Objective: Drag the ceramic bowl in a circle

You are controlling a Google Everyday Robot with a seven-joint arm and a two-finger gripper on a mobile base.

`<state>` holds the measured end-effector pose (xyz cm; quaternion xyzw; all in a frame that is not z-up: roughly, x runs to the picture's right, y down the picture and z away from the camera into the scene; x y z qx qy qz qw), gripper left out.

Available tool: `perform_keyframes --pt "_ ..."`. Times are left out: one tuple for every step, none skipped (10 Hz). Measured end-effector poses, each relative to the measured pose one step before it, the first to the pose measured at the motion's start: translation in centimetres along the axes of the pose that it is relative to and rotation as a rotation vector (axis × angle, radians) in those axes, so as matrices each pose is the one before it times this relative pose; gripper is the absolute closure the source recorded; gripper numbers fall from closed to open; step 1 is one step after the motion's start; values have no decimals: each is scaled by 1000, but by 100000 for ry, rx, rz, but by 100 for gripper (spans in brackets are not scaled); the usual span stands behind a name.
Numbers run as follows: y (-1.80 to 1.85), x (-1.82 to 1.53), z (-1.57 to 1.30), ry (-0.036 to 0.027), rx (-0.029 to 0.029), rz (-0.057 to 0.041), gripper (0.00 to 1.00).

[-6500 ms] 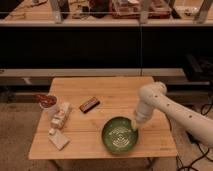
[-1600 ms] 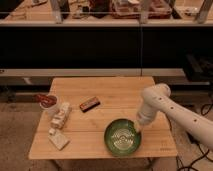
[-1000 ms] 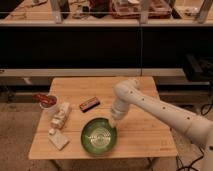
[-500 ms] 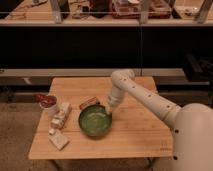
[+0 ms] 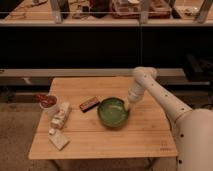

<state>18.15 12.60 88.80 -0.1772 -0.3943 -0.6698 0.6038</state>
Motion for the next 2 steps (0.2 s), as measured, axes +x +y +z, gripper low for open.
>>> perform_keyframes --pt "2378 -2584 -382 -830 -1755 1838 100" --pt "1192 -2025 45 -1053 -1278 262 100"
